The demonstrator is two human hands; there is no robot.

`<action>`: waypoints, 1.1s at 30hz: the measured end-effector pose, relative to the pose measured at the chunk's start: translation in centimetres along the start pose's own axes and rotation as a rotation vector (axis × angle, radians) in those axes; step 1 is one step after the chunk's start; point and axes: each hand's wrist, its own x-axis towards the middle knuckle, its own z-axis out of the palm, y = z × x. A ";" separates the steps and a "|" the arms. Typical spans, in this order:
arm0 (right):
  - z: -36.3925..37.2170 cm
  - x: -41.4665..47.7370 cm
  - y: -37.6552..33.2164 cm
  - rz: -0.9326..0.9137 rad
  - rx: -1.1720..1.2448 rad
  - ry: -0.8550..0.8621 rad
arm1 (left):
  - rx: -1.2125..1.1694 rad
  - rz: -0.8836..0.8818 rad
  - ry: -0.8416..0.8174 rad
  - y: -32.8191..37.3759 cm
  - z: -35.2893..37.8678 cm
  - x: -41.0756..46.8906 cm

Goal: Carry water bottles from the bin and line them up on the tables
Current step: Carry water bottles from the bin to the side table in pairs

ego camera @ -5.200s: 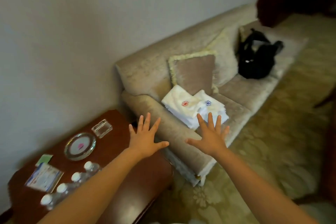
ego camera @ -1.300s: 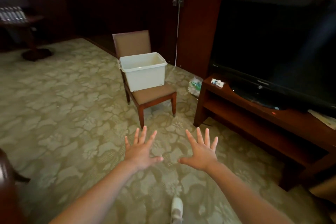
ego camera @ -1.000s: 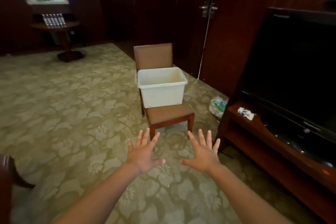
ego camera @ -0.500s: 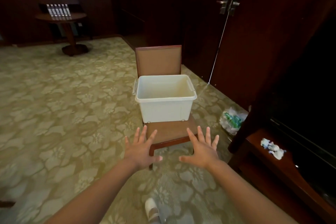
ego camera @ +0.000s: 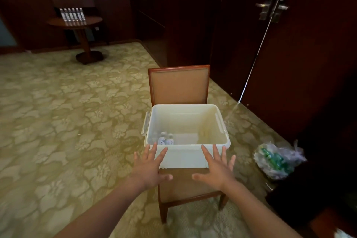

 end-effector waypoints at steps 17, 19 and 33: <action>0.9 33.4 3.4 -0.085 0.028 -0.377 | -0.226 -0.171 -0.236 -1.6 2.3 27.9; 2.2 35.9 4.3 -0.079 0.028 -0.433 | -0.273 -0.184 -0.300 -1.8 3.7 30.4; 15.7 46.7 7.6 -0.063 0.151 -0.617 | -0.458 -0.292 -0.413 -4.1 15.6 41.8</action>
